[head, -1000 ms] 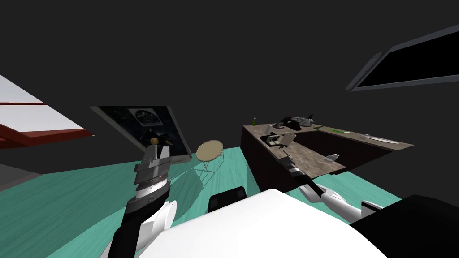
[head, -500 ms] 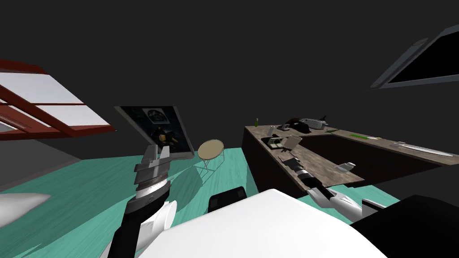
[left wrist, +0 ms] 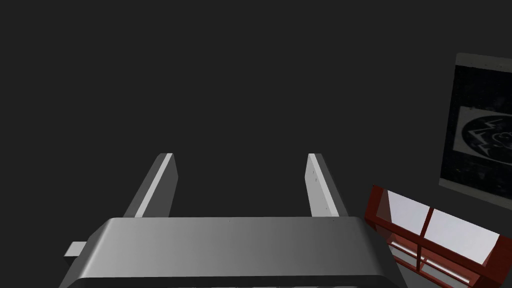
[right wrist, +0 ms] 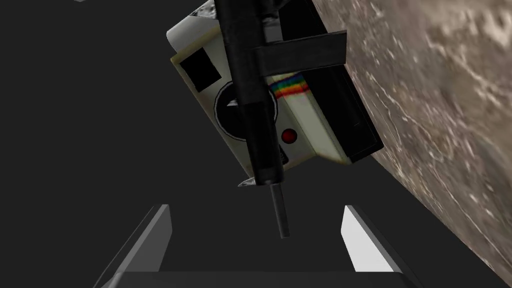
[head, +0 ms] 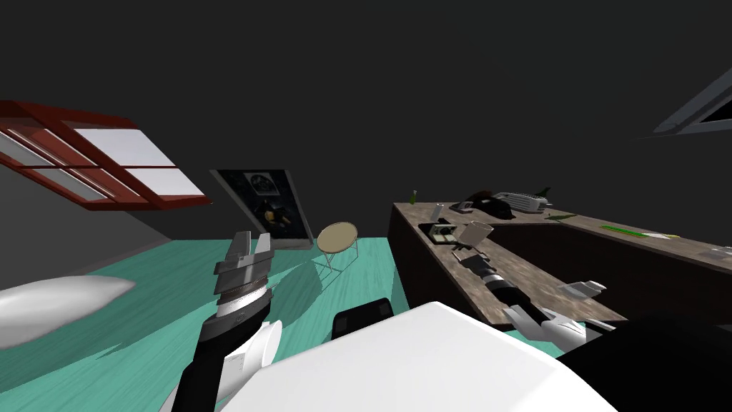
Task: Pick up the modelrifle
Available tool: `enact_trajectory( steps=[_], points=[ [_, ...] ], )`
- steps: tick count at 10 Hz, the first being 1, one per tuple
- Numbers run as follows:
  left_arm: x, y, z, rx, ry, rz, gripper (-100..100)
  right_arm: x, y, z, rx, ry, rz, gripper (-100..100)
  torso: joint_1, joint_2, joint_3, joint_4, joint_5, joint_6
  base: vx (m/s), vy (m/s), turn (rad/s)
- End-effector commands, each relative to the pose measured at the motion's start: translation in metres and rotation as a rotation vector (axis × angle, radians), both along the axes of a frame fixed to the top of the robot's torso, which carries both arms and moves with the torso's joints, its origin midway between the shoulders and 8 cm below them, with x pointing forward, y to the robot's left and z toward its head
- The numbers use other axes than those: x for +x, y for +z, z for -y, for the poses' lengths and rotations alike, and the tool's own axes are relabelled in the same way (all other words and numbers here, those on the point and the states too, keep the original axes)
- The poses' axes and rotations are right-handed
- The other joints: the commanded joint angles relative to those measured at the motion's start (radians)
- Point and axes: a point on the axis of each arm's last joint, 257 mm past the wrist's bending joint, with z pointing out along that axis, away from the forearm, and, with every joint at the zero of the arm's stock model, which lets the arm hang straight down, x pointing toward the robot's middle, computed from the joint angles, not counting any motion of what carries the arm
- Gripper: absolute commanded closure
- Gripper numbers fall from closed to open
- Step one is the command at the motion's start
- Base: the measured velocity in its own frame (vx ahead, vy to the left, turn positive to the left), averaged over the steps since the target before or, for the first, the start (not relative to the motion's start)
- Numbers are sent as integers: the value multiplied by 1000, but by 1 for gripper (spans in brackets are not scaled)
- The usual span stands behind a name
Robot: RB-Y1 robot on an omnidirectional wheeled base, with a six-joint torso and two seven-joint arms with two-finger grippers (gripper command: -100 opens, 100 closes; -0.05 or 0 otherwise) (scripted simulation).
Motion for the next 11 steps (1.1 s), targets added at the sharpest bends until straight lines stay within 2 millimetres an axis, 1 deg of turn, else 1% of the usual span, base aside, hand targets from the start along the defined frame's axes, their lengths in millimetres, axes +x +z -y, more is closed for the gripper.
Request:
enact_trajectory(
  steps=[1,2,3,4,5,6,7,9,11],
  points=[
    [0,0,0,0,0,0,0,-1,-1,2,-4,-3,-3,-100,0,0,0,0,0,0,11,-23,-11],
    [0,0,0,0,0,0,0,-7,-1,8,-27,-18,-17,-100,3,0,0,0,1,0,10,-41,101],
    [0,0,0,0,0,0,0,-13,-1,16,-54,-37,-35,-100,3,-1,0,0,1,-1,55,-140,207],
    [0,0,0,0,0,0,0,-13,-1,16,-54,-37,-35,-100,-3,-3,-2,0,0,-1,40,-138,103],
    [0,0,0,0,0,0,0,-13,-1,14,-50,-34,-32,-100,-3,-3,-2,-1,-1,0,9,-50,15],
    [0,0,0,0,0,0,0,-13,-1,14,-52,-35,-33,0,1,-1,-1,0,0,0,3,-11,1],
    [0,0,0,0,0,0,0,-8,15,26,-63,-37,-19,-100,4,-1,0,0,1,0,42,23,32],
    [0,0,0,0,0,0,0,-8,15,26,-63,-37,-19,-100,8,-4,-2,-1,2,0,41,33,9],
    [0,0,0,0,0,0,0,-8,15,26,-62,-36,-17,-100,7,-1,-1,0,2,0,2,5,-2]
  ],
)
